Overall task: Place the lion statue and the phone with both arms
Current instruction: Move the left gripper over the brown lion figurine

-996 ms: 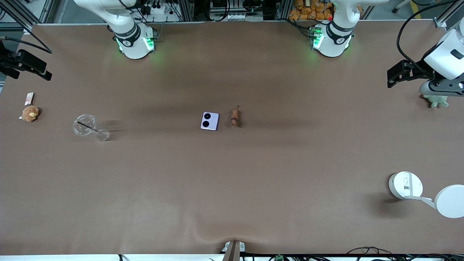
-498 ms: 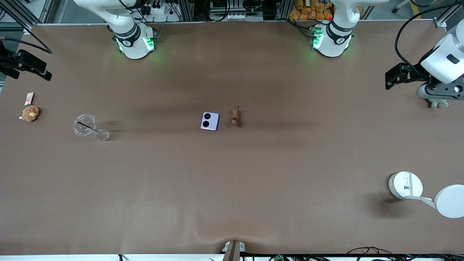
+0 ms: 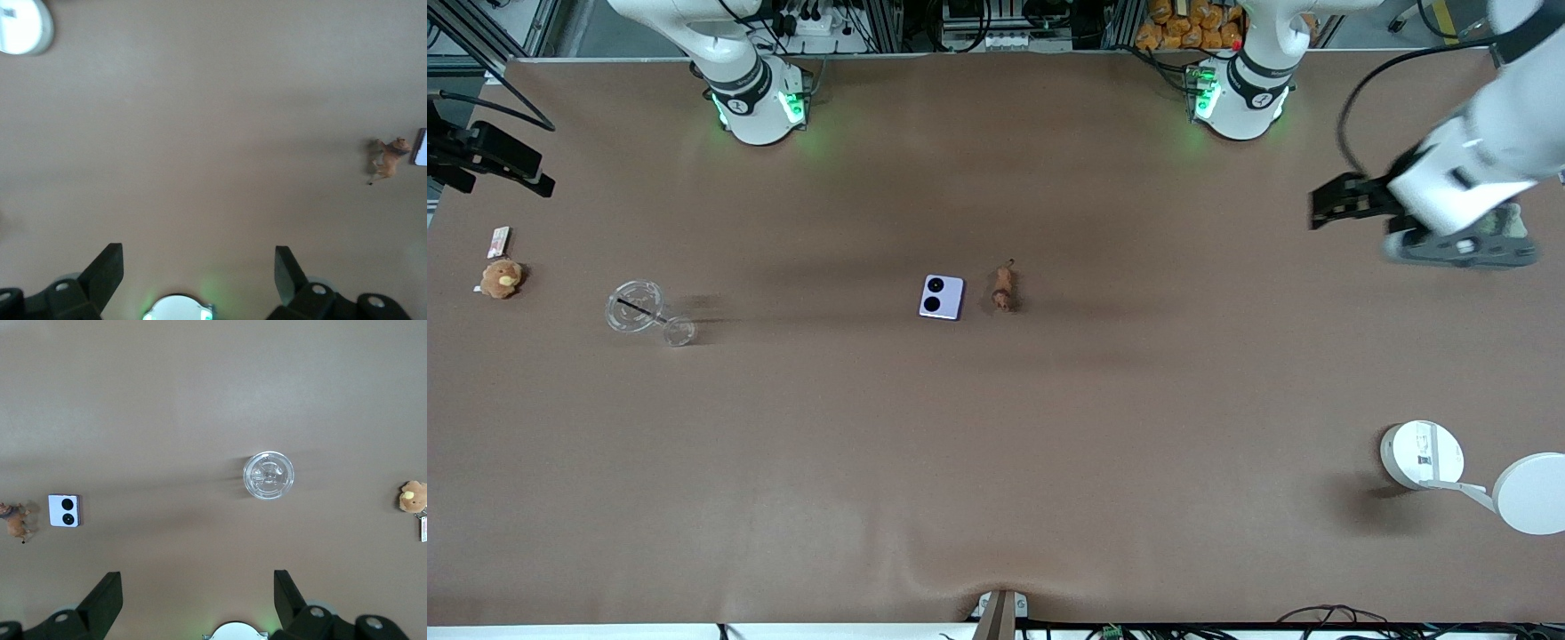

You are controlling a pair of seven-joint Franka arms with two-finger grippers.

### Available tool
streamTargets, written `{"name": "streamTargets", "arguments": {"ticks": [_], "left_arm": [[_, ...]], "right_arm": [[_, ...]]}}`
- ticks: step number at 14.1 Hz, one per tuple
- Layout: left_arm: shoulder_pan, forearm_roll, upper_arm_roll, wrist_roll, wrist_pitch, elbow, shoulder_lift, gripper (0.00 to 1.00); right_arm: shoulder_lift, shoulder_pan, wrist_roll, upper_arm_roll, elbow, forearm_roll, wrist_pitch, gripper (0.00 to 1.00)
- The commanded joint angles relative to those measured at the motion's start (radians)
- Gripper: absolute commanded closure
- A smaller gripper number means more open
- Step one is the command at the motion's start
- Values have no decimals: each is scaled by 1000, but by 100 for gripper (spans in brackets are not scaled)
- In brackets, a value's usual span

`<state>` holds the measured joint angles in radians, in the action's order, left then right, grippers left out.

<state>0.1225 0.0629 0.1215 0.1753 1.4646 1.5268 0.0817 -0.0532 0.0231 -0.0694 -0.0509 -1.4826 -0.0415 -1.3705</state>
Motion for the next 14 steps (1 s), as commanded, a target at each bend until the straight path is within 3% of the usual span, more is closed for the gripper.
{"name": "streamTargets", "arguments": {"ticks": [1,4,11,14], "left_arm": [[81,9,9,114,20,-30,65,0],[190,11,9,163,103,-21,107,0],[435,-11,1,415,293,-30,304,0],[523,-118,4,586,394,-33,407,0]], "right_arm": [[9,6,26,-6,21,-1,17,0],[9,1,69,-6,21,0,17,0],[10,5,68,-6,19,3,22,0],[10,3,68,-7,19,3,24,0]]}}
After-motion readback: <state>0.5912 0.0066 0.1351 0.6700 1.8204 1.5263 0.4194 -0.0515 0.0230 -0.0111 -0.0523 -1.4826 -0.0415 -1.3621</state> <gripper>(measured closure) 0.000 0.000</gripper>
